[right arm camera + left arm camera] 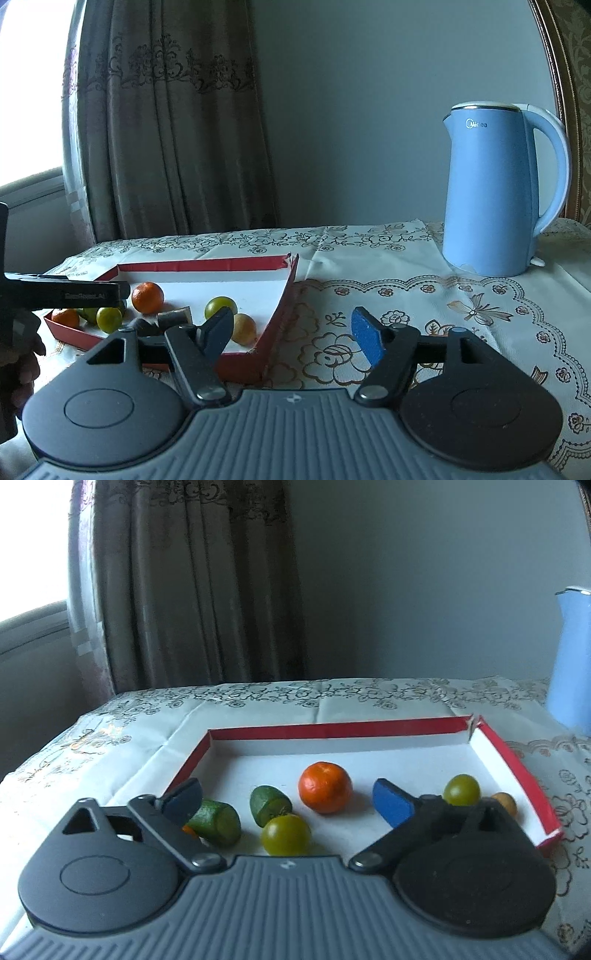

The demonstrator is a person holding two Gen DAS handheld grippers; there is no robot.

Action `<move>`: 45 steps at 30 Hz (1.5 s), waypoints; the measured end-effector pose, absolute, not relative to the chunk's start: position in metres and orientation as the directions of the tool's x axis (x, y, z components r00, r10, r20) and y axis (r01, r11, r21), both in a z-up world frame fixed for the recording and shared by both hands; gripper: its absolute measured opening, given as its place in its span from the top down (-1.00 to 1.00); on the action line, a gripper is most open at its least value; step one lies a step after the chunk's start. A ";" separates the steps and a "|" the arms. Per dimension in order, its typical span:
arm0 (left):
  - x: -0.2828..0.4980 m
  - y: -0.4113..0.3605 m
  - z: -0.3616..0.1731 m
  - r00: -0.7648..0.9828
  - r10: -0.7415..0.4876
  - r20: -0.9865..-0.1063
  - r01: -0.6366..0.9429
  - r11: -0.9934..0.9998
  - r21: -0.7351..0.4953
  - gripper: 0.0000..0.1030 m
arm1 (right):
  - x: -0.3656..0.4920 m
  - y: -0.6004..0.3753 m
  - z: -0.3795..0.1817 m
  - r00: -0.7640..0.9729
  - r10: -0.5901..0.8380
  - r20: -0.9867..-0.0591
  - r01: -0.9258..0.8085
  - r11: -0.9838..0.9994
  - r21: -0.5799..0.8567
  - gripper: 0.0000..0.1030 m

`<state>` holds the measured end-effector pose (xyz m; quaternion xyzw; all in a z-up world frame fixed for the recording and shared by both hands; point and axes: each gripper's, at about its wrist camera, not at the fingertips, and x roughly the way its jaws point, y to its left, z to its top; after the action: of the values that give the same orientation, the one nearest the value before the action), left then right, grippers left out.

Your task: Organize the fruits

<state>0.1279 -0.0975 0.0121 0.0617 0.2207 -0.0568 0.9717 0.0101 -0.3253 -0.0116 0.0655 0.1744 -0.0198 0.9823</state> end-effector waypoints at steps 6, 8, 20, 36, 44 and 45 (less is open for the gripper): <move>0.111 -0.079 0.031 0.860 -0.277 -0.428 0.282 0.958 -0.053 -1.00 | 0.006 -0.325 -0.008 0.945 -0.016 -0.328 0.060 0.990 0.125 -0.36; 0.100 -0.069 0.037 0.843 -0.360 -0.401 0.342 0.932 -0.117 -1.00 | 0.005 -0.325 -0.007 0.946 -0.015 -0.324 0.059 0.990 0.126 -0.37; 0.049 -0.032 0.060 0.740 -0.624 -0.251 0.529 0.770 -0.357 -1.00 | 0.000 -0.325 -0.004 0.953 -0.020 -0.303 0.059 0.991 0.121 -0.38; 0.029 -0.050 0.037 0.905 -0.240 -0.353 0.268 0.963 0.033 -1.00 | -0.006 -0.309 -0.007 0.953 -0.059 -0.296 0.077 0.996 0.048 -0.69; 0.027 -0.062 0.026 0.918 -0.160 -0.363 0.211 0.972 0.107 -1.00 | -0.004 -0.306 -0.010 0.952 -0.068 -0.300 0.078 0.997 0.021 -0.69; 0.030 -0.061 0.025 0.913 -0.154 -0.377 0.205 0.974 0.100 -1.00 | -0.003 -0.305 -0.010 0.951 -0.067 -0.303 0.075 0.997 0.015 -0.69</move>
<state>0.0296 -0.0615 0.0253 0.0687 0.1868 -0.0921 0.9757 -0.0033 -0.3049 -0.0103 0.0132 0.1528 -0.0361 0.9875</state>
